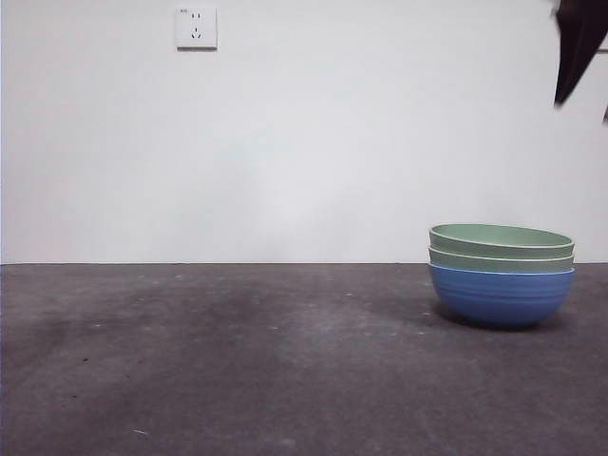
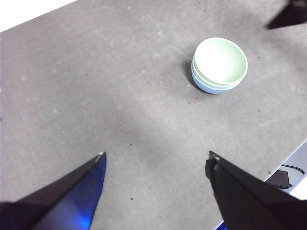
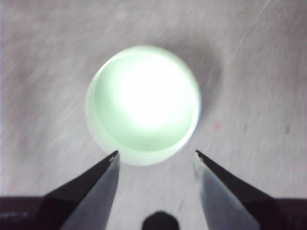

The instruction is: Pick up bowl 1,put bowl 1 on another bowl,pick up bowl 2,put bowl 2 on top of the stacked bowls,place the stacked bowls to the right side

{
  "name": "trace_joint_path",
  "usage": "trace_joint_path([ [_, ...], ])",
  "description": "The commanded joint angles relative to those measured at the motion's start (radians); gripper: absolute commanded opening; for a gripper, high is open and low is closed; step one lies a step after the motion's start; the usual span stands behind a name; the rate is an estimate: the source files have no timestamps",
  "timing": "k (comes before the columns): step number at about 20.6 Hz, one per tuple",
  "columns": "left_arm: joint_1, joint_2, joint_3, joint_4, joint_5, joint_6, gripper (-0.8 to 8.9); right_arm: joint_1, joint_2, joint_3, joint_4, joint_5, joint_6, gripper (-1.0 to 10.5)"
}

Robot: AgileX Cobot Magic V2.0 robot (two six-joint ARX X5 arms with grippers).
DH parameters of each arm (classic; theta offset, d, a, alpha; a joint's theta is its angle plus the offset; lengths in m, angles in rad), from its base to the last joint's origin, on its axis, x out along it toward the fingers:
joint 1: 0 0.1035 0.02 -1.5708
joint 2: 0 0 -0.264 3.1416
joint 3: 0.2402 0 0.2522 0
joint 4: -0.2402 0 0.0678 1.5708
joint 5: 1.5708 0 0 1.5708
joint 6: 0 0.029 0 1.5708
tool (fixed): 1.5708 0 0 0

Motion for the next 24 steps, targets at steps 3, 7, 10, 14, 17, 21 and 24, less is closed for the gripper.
trace_joint_path([
  [3,-0.003,0.002,-0.002,-0.028,0.005,0.011,3.45,0.082,-0.183,-0.005,-0.172,-0.001,-0.032,2.5],
  [7,-0.003,0.002,-0.002,-0.045,0.053,0.012,3.45,0.175,-0.301,-0.005,-0.274,0.002,-0.034,2.5],
  [10,-0.003,0.002,-0.002,-0.045,0.098,0.019,2.79,0.217,-0.349,-0.005,-0.274,-0.001,-0.035,-0.2],
  [14,-0.003,0.002,-0.002,-0.047,0.114,0.034,-0.08,0.233,-0.364,-0.005,-0.274,0.0,-0.034,-0.1],
  [17,-0.003,0.002,-0.002,-0.046,0.113,0.034,-0.08,0.233,-0.364,-0.005,-0.274,-0.002,-0.032,-0.1],
  [21,-0.003,0.002,-0.002,-0.046,0.108,0.033,-0.04,0.232,-0.364,-0.005,-0.274,-0.003,-0.008,0.0],
  [24,-0.003,0.002,-0.002,-0.046,0.106,0.033,-0.04,0.232,-0.364,-0.005,-0.274,-0.002,-0.008,0.0],
])
